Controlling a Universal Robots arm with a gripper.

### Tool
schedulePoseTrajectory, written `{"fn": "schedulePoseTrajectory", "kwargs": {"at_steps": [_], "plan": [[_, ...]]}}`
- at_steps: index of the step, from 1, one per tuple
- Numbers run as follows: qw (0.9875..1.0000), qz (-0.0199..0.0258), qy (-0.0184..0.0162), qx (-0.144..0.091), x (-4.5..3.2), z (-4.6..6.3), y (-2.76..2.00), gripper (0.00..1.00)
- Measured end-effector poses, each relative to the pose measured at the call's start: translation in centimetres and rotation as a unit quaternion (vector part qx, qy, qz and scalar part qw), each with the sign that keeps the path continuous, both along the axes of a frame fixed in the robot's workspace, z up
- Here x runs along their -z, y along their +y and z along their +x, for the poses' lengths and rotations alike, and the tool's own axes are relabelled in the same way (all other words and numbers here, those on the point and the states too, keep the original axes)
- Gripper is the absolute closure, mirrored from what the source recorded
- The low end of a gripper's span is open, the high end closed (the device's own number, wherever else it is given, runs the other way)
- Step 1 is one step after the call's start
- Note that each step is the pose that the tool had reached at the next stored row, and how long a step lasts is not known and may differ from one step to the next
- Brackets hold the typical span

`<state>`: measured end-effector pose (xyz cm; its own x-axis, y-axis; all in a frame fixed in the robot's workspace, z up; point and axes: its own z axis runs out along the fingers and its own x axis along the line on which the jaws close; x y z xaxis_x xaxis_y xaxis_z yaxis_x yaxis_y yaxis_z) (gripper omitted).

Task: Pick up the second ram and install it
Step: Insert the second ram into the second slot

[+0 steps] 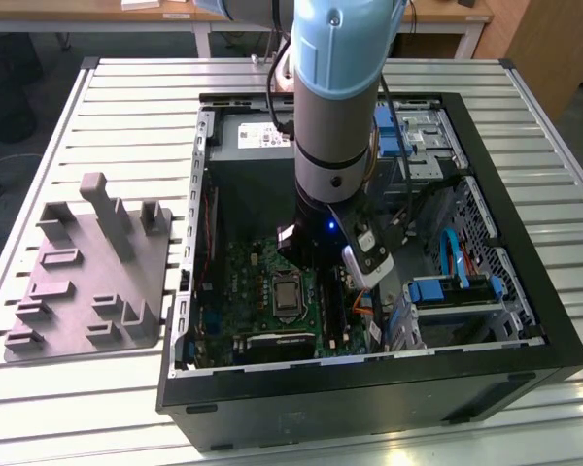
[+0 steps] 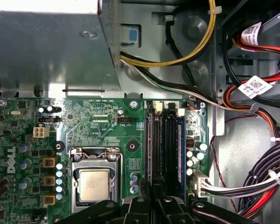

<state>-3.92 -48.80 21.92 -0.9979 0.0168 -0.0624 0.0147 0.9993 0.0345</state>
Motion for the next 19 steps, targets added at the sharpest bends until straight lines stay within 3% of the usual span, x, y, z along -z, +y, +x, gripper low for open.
{"fn": "schedulePoseTrajectory", "kwargs": {"at_steps": [19], "plan": [[1.0000, -0.0004, 0.0002, 0.000, 0.83, -0.01, -0.01, 0.86]]}}
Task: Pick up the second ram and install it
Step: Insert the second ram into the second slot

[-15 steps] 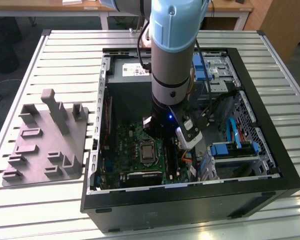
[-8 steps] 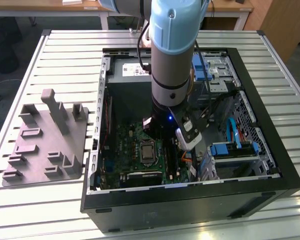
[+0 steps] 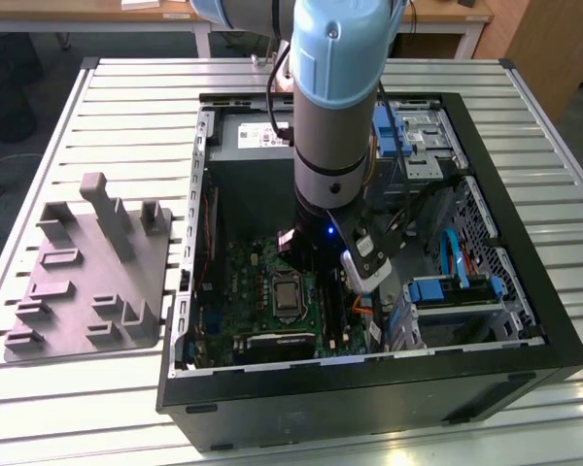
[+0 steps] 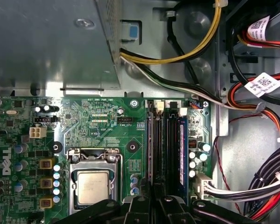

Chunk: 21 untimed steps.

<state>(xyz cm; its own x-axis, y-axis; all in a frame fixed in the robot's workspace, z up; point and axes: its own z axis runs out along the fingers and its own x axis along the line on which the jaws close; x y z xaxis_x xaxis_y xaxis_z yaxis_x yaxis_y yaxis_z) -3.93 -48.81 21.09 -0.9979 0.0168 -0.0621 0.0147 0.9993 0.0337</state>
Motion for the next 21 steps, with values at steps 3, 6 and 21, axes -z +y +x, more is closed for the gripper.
{"fn": "schedulePoseTrajectory", "kwargs": {"at_steps": [3, 6, 21], "plan": [[1.0000, 0.0003, -0.0001, 0.000, 0.11, 0.0, 0.01, 0.86], [1.0000, 0.0003, -0.0001, 0.000, 0.12, 0.0, 0.01, 0.86], [1.0000, 0.0003, -0.0001, 0.000, -0.97, 0.2, 0.01, 0.86]]}}
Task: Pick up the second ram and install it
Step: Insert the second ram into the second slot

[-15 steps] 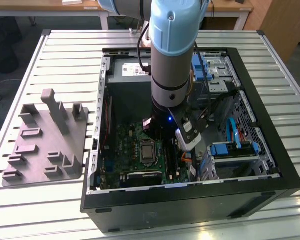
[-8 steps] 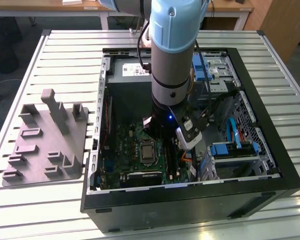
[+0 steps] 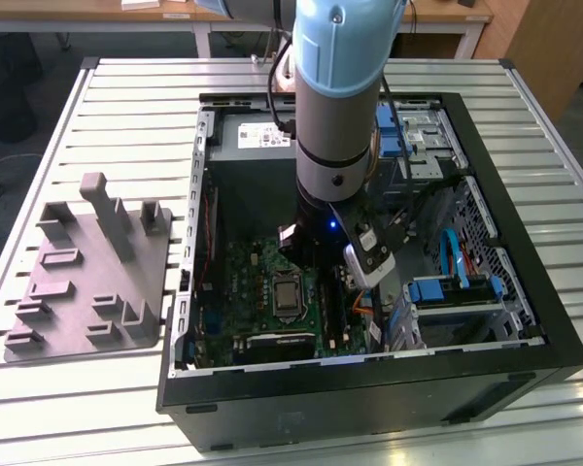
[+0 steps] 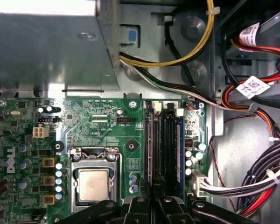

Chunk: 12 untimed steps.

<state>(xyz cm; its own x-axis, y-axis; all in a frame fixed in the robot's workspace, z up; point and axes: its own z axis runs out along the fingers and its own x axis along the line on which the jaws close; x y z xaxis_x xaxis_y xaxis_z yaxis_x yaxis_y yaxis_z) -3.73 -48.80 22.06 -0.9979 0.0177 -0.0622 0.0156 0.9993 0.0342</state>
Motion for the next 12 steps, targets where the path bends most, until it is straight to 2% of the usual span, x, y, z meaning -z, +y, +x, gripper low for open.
{"fn": "schedulePoseTrajectory", "kwargs": {"at_steps": [2, 3, 5, 8, 12], "plan": [[1.0000, -0.0023, 0.0007, 0.000, 0.01, 0.24, 0.00, 0.86], [1.0000, -0.0055, 0.0010, 0.000, 0.00, 0.30, 0.01, 0.86], [0.9999, -0.0156, 0.0009, 0.001, 0.01, 0.37, 0.00, 0.86], [0.9998, -0.0204, 0.0010, 0.002, -0.02, 0.44, -0.02, 0.86], [0.9998, -0.0185, 0.0011, 0.002, 0.01, 0.46, 0.11, 0.86]]}}
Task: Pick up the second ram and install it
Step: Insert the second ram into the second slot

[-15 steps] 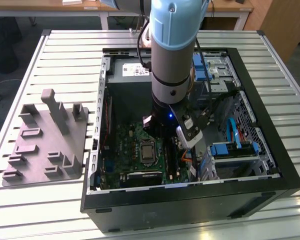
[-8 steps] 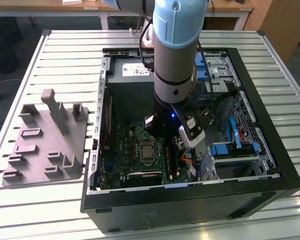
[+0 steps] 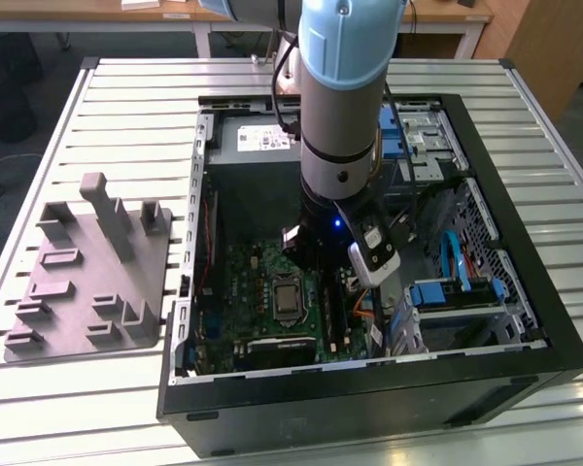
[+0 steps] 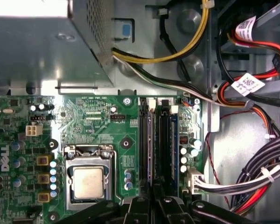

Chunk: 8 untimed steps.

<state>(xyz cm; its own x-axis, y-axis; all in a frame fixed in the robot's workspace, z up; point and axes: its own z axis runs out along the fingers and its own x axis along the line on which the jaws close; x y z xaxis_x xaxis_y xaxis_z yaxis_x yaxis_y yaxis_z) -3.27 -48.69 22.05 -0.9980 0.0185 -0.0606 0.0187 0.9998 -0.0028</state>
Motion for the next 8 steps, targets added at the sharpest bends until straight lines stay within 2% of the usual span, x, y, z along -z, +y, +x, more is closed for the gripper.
{"fn": "schedulePoseTrajectory", "kwargs": {"at_steps": [4, 8], "plan": [[1.0000, 0.0037, -0.0001, 0.000, 0.01, -0.01, 0.02, 0.86], [1.0000, 0.0040, 0.0000, 0.000, 0.00, 0.00, 0.02, 0.86]]}}
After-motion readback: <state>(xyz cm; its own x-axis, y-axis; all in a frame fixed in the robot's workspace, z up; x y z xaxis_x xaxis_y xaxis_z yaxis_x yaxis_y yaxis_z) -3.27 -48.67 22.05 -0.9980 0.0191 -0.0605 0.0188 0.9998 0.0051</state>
